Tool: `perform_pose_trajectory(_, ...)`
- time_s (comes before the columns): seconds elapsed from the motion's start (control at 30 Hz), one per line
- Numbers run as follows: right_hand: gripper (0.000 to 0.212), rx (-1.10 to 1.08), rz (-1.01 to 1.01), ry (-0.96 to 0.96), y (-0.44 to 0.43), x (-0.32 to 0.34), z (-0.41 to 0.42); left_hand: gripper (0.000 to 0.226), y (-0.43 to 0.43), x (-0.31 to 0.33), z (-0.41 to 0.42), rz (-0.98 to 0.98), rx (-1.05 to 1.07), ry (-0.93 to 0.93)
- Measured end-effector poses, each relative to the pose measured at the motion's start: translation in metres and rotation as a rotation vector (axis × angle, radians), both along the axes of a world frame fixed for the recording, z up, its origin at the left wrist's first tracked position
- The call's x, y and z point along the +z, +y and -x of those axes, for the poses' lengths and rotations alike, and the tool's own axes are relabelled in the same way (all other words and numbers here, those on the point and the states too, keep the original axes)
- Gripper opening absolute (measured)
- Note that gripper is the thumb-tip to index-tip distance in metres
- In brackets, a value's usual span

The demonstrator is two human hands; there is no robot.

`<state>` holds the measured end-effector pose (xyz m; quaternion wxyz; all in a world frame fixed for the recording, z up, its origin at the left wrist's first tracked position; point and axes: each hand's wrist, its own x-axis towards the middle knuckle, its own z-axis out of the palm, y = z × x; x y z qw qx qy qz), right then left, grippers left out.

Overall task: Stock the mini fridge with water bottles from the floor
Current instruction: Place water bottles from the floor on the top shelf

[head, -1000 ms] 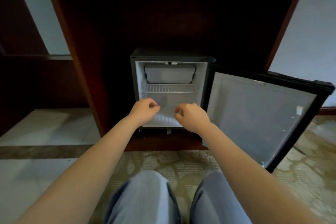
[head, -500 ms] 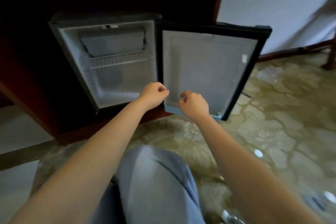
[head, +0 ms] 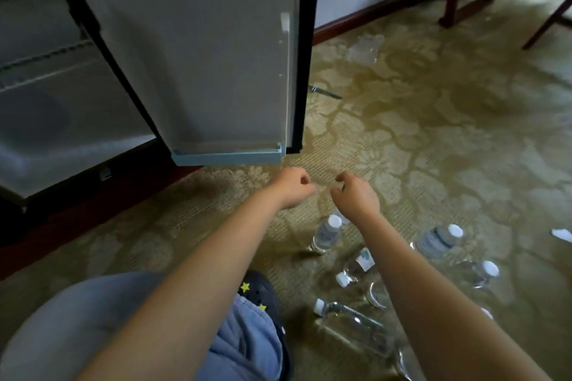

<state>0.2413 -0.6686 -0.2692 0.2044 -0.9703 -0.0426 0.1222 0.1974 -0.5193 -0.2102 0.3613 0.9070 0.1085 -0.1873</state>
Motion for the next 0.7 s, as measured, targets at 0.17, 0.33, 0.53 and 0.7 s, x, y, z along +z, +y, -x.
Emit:
perform_pose_trajectory(0.17,0.06,0.162,0.183,0.143,-0.026,-0.039,0.012,0.025,-0.023,-0.034,0.006,-0.03,-0.073,0.124)
perform_pose_trajectory(0.33,0.045,0.219,0.272,0.186,-0.019,-0.07,0.025,0.03,-0.023,-0.051,0.013,-0.062,-0.068,0.167)
perform_pose_trajectory(0.53,0.037,0.235,0.249,0.13,-0.011,-0.072,0.028,0.045,-0.008,-0.06,0.021,-0.045,0.028,0.175)
perform_pose_trajectory(0.7,0.032,0.141,-0.035,0.075,-0.016,-0.032,0.016,0.063,0.001,-0.046,0.02,0.037,0.115,0.091)
